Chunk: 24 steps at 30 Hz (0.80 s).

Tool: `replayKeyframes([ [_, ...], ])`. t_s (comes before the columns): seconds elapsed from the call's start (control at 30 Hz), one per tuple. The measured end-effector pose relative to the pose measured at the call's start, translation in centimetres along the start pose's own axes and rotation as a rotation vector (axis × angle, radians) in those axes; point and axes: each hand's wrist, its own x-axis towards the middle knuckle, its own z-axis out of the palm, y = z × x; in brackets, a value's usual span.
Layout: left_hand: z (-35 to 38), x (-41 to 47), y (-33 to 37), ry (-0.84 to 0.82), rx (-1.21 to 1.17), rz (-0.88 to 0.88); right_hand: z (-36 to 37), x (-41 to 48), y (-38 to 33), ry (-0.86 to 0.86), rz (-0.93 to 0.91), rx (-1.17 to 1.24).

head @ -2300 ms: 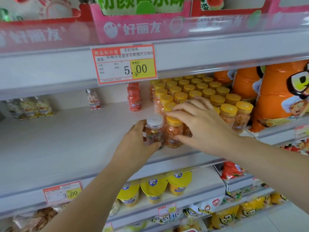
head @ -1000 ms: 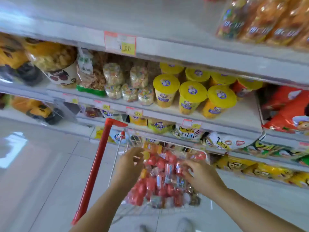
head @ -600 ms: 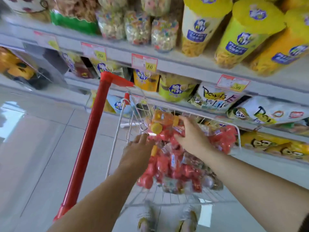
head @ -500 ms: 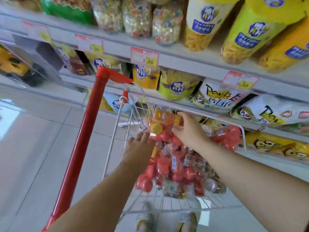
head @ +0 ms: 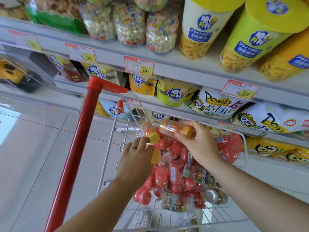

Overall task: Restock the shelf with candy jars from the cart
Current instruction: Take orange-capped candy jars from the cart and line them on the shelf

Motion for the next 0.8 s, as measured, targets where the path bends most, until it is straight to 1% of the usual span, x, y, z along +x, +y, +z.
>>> replayKeyframes([
  [0.03,-0.6,0.2,0.2,0.019,0.013,0.012,-1.1,-0.8,0.1,0.015,0.006,0.036],
  [0.1,-1.2,1.2,0.9,-0.01,0.048,0.055,-3.1,-2.1,0.7,0.031,0.013,0.068],
  [0.23,-2.0,3.9,1.8,-0.238,0.125,0.051,-5.3,-3.1,2.4,0.043,0.045,0.095],
  [0.37,-1.8,5.5,2.0,-0.341,0.185,0.057,-6.6,-3.3,3.5,0.026,0.037,0.111],
  [0.47,-2.1,5.4,1.7,-0.333,0.115,0.055,-7.8,-3.8,3.7,0.007,0.037,0.119],
  [0.57,-4.3,3.9,1.8,-0.304,-0.07,-0.036,-9.7,-4.8,3.2,-0.033,0.025,0.119],
  [0.67,-8.8,1.4,3.5,-0.226,-0.221,-0.078,-13.0,-6.5,1.4,-0.076,-0.022,0.116],
  [0.8,-17.5,-2.3,7.7,-0.092,-0.297,-0.055,-20.1,-9.9,-3.2,-0.082,-0.104,0.106],
])
